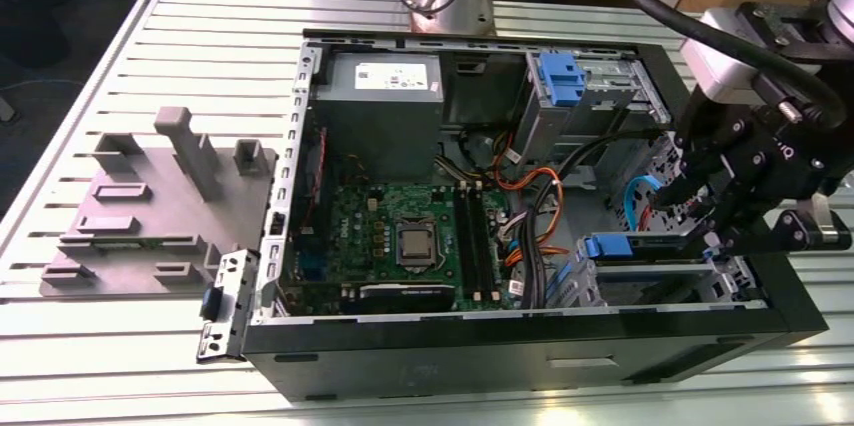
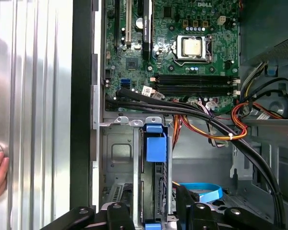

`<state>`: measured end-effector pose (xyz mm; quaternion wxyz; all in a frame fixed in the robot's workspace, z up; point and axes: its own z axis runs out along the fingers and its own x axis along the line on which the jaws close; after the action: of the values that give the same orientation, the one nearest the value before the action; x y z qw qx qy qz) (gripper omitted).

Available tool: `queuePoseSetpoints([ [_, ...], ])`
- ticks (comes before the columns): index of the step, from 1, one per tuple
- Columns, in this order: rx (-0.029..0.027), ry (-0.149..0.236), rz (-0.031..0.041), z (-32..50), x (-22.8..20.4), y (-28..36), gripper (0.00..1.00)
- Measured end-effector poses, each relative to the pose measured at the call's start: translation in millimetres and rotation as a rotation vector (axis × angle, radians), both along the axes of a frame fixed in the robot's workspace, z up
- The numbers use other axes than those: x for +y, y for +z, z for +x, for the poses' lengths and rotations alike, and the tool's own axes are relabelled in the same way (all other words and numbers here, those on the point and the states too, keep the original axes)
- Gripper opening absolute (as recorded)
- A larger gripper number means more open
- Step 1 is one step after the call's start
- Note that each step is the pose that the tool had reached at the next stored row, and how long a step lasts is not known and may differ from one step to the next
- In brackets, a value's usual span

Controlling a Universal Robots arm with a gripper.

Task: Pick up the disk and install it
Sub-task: 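Insert the first disk wire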

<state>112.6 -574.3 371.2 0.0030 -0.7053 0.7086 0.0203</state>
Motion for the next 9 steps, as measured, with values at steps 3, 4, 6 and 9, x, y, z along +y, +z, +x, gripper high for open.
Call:
queuePoseSetpoints([
  [3, 0.0000, 0.000, -0.0006, 0.0, 0.5, 0.5, 0.48],
  [4, 0.0000, 0.000, -0.0005, 0.0, 1.3, 0.4, 0.48],
  [6, 0.0000, 0.000, -0.0005, 0.0, 2.1, 0.6, 0.48],
  [9, 0.0000, 0.000, -0.0002, 0.0, 4.3, 1.6, 0.48],
])
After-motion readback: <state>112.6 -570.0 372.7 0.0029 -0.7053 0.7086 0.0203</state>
